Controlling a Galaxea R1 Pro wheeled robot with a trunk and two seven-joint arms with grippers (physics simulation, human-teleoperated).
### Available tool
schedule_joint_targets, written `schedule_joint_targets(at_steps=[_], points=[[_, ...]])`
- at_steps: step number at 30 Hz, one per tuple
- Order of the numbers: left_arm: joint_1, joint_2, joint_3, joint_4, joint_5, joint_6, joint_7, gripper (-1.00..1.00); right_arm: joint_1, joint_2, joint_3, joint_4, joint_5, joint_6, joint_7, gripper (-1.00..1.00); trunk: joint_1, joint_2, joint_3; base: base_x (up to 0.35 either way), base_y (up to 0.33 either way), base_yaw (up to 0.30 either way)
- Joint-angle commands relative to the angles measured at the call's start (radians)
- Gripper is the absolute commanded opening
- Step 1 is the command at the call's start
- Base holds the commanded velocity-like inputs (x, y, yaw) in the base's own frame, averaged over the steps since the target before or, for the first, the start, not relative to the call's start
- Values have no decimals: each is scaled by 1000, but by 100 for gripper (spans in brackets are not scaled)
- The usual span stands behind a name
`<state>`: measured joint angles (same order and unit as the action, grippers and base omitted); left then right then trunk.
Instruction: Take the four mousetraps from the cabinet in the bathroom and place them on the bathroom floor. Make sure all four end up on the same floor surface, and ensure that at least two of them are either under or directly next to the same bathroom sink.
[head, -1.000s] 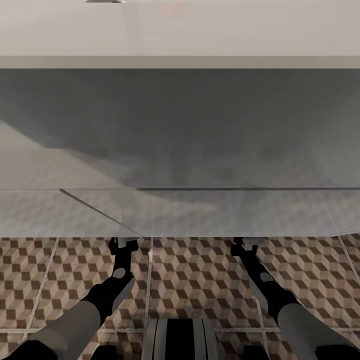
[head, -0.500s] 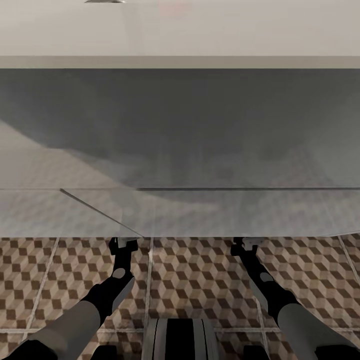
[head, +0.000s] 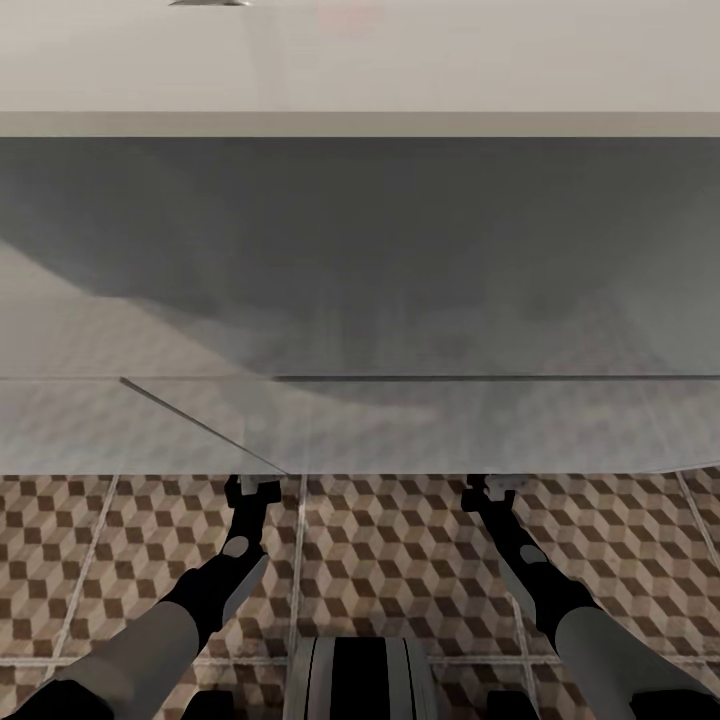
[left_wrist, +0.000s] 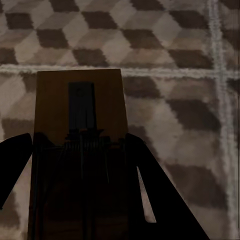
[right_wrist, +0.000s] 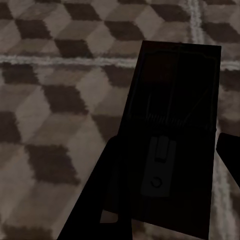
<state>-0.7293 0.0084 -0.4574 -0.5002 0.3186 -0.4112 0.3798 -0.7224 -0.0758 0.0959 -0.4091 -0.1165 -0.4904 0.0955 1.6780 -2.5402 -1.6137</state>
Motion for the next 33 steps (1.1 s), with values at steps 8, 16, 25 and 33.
schedule_joint_targets(at_steps=[8, 16, 25, 33], points=[[-1, 2, -5, 17, 6, -3, -21, -100, 0, -1, 5, 1, -11, -4, 4, -100, 0, 0, 0, 0, 0, 0], [-1, 2, 0, 21, 7, -3, -24, -100, -1, -1, 5, -12, -10, -4, 5, -100, 0, 0, 0, 0, 0, 0], [-1, -4, -3, 22, 10, -3, -36, -100, -1, -3, 3, -16, -15, -6, 5, -100, 0, 0, 0, 0, 0, 0], [-1, -6, -6, 22, 12, -5, -39, -100, 0, -7, -29, -21, -15, -6, 5, -100, 0, 0, 0, 0, 0, 0]])
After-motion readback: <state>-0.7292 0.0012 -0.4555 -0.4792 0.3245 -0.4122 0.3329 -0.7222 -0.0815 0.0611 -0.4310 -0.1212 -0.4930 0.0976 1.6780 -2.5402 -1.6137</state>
